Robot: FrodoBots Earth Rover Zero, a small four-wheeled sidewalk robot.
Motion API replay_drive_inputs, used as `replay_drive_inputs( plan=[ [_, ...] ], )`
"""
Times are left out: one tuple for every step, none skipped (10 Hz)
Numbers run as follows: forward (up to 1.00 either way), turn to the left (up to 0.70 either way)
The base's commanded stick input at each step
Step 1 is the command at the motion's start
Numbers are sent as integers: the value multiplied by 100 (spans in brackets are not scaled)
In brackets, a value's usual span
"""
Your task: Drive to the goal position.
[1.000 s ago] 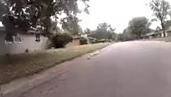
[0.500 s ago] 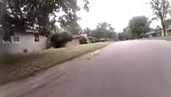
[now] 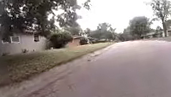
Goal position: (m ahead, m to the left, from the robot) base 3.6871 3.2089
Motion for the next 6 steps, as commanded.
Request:
replay_drive_inputs(
  plan=[
    [50, -50],
    [50, -50],
    [50, -50],
    [50, -50],
    [50, -50],
    [50, -50]
  ],
)
